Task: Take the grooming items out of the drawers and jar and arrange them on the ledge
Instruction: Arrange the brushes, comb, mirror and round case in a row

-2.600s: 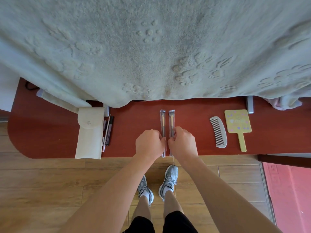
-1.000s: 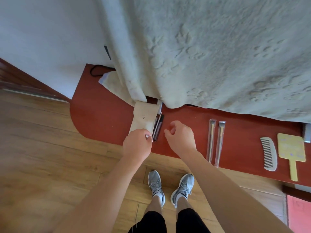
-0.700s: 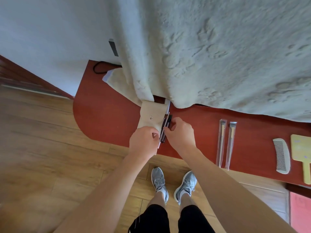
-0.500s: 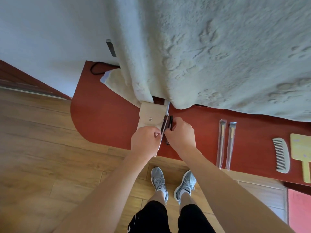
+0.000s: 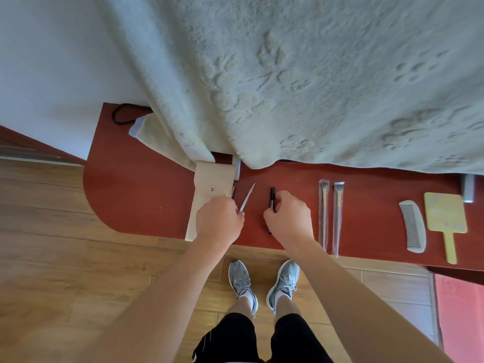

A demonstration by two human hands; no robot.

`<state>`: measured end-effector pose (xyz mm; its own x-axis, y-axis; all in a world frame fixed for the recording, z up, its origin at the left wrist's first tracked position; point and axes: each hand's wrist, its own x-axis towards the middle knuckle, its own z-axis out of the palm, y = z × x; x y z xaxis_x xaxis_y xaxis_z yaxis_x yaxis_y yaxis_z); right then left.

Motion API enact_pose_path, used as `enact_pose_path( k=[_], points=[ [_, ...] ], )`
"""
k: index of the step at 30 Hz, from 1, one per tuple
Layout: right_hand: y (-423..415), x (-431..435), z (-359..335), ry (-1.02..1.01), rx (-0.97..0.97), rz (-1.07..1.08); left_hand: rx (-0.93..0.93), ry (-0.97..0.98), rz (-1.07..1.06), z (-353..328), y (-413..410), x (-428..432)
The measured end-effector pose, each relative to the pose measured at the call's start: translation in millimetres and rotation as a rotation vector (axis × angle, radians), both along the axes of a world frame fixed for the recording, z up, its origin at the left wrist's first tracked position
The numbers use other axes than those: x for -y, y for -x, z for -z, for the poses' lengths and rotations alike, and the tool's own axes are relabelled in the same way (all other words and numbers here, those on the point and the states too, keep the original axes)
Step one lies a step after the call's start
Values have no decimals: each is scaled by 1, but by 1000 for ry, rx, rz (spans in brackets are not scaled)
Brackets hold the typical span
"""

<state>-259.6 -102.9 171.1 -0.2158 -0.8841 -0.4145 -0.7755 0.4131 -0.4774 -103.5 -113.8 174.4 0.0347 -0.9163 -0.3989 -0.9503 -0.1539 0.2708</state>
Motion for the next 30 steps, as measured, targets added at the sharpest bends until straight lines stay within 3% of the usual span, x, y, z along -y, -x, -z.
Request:
enact_pose_path(
  k=[7,19,30],
  points=[
    [22,-12,0,-1,-15,19,31,-6,57,-2,29,-6],
    [65,-25,-5,-1,-83,24,-229,-29,-22,9,94,-18],
    [81,-26,-5,6,-58,5,-286,-32,-66,14,122,-21]
  ],
)
